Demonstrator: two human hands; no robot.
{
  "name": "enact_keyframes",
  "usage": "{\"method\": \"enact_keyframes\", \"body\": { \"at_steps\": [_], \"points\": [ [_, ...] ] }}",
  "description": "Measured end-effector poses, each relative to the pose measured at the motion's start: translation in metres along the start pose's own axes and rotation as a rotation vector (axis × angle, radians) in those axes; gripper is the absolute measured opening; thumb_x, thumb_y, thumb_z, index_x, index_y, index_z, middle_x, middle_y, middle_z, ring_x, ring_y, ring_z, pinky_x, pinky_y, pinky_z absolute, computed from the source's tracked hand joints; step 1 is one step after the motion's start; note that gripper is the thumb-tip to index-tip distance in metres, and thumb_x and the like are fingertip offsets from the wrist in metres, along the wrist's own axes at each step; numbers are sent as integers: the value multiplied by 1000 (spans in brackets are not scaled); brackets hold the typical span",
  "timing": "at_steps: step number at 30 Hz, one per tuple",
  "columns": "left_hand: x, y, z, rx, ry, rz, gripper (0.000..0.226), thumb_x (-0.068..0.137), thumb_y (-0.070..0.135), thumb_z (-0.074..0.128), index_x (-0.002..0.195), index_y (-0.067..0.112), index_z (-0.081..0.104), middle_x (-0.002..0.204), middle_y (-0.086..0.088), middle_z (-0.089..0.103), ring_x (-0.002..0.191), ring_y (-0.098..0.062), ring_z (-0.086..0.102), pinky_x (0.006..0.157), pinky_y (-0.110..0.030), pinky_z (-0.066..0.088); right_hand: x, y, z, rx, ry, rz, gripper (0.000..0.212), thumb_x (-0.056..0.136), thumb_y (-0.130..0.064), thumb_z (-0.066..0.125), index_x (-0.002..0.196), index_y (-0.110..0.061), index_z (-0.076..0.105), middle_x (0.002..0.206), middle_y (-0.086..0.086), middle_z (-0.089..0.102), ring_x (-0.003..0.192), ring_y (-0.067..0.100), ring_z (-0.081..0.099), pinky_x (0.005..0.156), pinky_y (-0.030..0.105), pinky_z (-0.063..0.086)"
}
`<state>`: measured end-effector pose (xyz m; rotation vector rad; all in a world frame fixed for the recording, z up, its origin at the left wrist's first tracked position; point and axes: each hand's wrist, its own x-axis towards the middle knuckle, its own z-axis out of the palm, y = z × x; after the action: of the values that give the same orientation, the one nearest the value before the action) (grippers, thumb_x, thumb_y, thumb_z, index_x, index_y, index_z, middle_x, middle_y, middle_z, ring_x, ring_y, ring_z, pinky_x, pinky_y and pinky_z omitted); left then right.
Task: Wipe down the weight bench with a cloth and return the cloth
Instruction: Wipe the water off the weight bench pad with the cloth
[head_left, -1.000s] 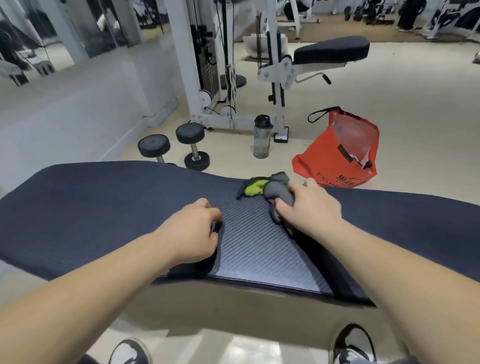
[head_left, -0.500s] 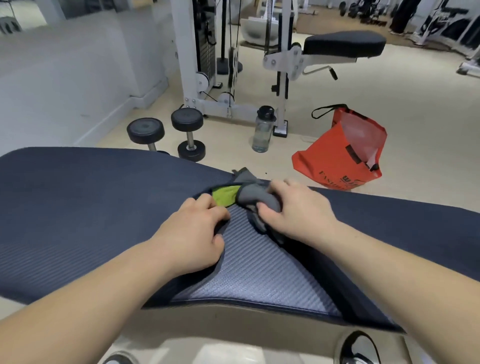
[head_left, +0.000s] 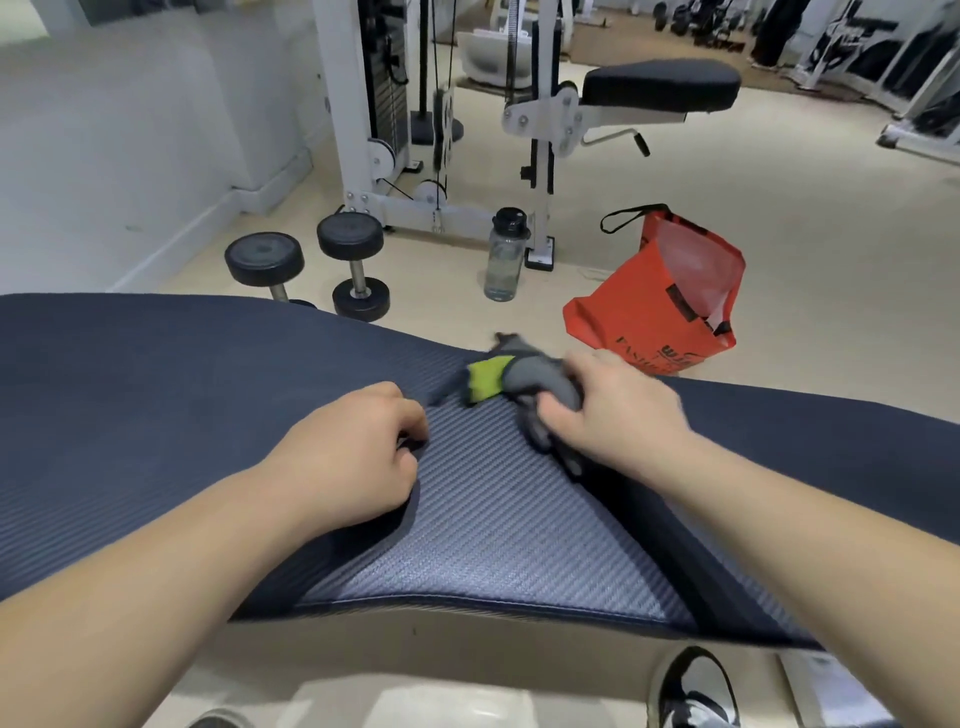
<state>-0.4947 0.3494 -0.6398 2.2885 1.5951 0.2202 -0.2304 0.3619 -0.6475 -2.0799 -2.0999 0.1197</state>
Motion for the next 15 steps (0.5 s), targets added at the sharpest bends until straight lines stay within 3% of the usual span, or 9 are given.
{"method": "enact_keyframes", "body": {
  "at_steps": [2, 4, 8, 11, 13, 15],
  "points": [
    [-3, -2, -1, 0, -6, -7, 26, 87, 22, 53, 102, 36, 70, 102, 17, 54, 93, -9, 57, 82, -36, 55, 3, 22, -4, 1, 37, 141, 31, 90, -59, 47, 102, -31, 48, 109, 5, 61, 103, 35, 65, 73, 40, 48],
    [-5, -3, -1, 1, -5, -8, 26, 87, 22, 54, 102, 36, 70, 103, 17, 54, 92, -7, 56, 81, -36, 55, -6, 20, -2, -78, 59, 145, 34, 94, -55, 45, 109, -25, 50, 113, 10, 59, 103, 37, 64, 72, 41, 45],
    [-9, -1, -3, -3, -7, -10, 24, 86, 20, 56, 99, 35, 71, 105, 15, 56, 93, -10, 58, 82, -37, 55, -59, -37, 8, -105, 56, -188, 41, 92, -56, 45, 110, -21, 52, 109, 10, 58, 94, 36, 66, 72, 41, 50],
    [-11, -1, -4, -1, -3, -10, 17, 79, 15, 55, 76, 28, 67, 89, 10, 57, 82, -13, 58, 77, -38, 55, -94, -60, 10, -42, 29, -466, 41, 84, -60, 47, 98, -23, 57, 89, 4, 56, 73, 33, 65, 60, 36, 42],
    [-14, -2, -6, -11, -1, -28, 19, 77, 13, 55, 71, 28, 65, 84, 12, 58, 79, -11, 57, 77, -37, 55, -89, -47, 6, -59, 22, -453, 41, 82, -63, 47, 98, -27, 57, 88, 1, 56, 77, 32, 67, 63, 37, 43],
    [-18, -2, -7, -21, 2, -40, 22, 79, 14, 56, 79, 31, 69, 86, 16, 59, 83, -9, 58, 80, -35, 55, -73, -23, 1, -127, 20, -299, 42, 84, -64, 45, 103, -29, 54, 96, 2, 59, 92, 33, 68, 73, 40, 47]
  ]
}}
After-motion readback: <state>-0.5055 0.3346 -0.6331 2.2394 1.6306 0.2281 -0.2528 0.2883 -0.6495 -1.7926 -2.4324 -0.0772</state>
